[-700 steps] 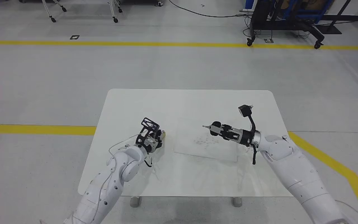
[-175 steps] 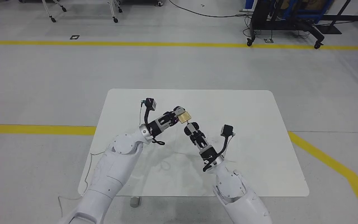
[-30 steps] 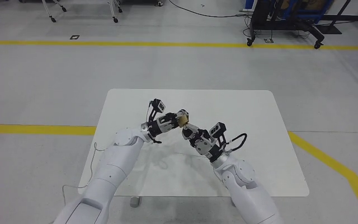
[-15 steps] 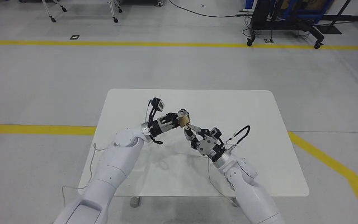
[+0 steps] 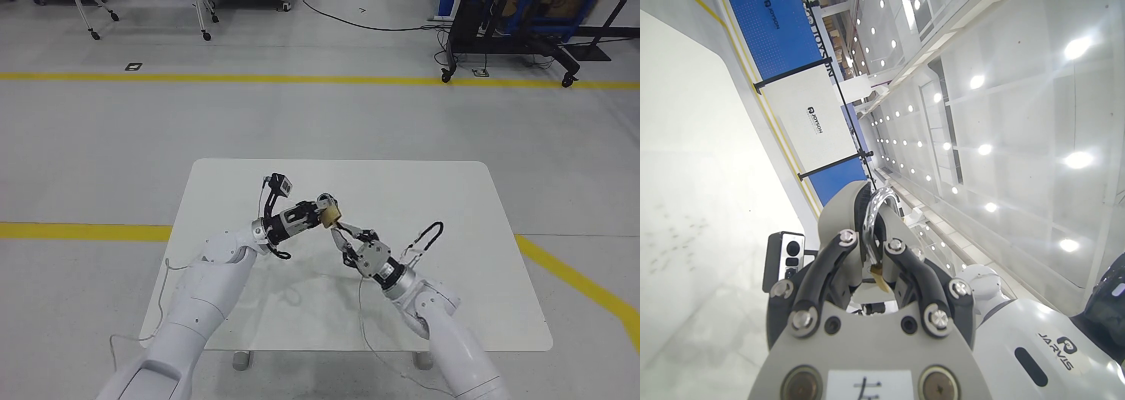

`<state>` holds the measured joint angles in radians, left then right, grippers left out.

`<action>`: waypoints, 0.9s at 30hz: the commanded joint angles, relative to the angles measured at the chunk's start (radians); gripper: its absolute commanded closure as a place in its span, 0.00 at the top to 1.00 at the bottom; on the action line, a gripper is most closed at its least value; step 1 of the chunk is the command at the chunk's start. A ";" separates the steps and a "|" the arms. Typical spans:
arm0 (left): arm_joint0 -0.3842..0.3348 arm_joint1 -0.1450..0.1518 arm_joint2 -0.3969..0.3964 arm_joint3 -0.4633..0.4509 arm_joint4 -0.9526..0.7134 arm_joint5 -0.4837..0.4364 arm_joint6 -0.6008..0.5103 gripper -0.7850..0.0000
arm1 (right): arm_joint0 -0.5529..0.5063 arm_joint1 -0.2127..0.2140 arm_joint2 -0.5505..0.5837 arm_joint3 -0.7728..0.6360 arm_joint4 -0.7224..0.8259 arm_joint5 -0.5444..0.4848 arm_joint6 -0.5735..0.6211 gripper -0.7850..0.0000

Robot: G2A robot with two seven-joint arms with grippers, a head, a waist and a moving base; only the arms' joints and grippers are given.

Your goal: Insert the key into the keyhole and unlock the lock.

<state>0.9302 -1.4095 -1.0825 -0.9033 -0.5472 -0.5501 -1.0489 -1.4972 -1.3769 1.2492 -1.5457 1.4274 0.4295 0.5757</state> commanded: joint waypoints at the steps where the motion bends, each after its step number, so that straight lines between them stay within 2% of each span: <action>1: 0.001 0.001 0.000 -0.002 0.002 0.001 0.004 0.00 | 0.000 0.002 0.002 -0.004 -0.012 -0.007 -0.005 0.40; 2: 0.002 0.001 -0.001 -0.002 0.003 0.003 0.008 0.00 | -0.001 0.002 0.003 -0.007 -0.015 -0.012 -0.004 0.47; 3: 0.003 0.001 -0.001 -0.003 0.003 0.005 0.012 0.00 | -0.001 0.003 0.005 -0.010 -0.027 -0.023 -0.004 0.62; 4: 0.003 0.001 -0.002 -0.003 0.004 0.006 0.016 0.00 | -0.004 0.004 0.005 -0.014 -0.041 -0.033 -0.003 0.66; 5: 0.004 0.002 -0.002 -0.003 0.005 0.009 0.019 0.00 | -0.006 0.004 0.004 -0.019 -0.046 -0.039 0.003 0.77; 6: 0.004 0.002 -0.003 -0.003 0.005 0.010 0.023 0.00 | -0.009 0.005 0.006 -0.024 -0.052 -0.046 0.010 0.82; 10: 0.006 0.004 -0.005 -0.005 0.013 0.016 0.039 0.00 | -0.023 0.012 0.023 -0.063 -0.166 -0.163 0.034 0.89; 14: 0.004 0.006 -0.005 -0.004 0.049 0.026 0.073 0.00 | -0.050 0.018 0.047 -0.113 -0.410 -0.417 0.014 0.98; 16: 0.002 0.008 -0.002 -0.003 0.092 0.042 0.109 0.00 | -0.067 0.021 0.050 -0.137 -0.545 -0.550 -0.004 0.96; 18: 0.001 0.010 0.003 -0.009 0.141 0.050 0.146 0.00 | -0.083 0.021 0.053 -0.163 -0.581 -0.622 -0.004 0.95; 21: -0.002 0.014 0.021 -0.034 0.267 0.059 0.204 0.00 | -0.105 0.025 0.094 -0.189 -0.700 -0.747 -0.046 0.89; 24: -0.006 0.021 0.051 -0.072 0.464 0.092 0.280 0.00 | -0.125 0.028 0.148 -0.212 -0.830 -0.855 -0.137 0.94; 25: -0.004 0.021 0.064 -0.088 0.526 0.113 0.304 0.00 | -0.132 0.029 0.162 -0.221 -0.860 -0.874 -0.165 1.00; 27: -0.006 0.023 0.093 -0.117 0.655 0.170 0.345 0.00 | -0.140 0.030 0.174 -0.232 -0.879 -0.885 -0.190 1.00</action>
<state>0.9246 -1.3870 -1.0046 -1.0072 0.0202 -0.4115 -0.7251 -1.6359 -1.3473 1.4217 -1.7755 0.5505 -0.4556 0.3891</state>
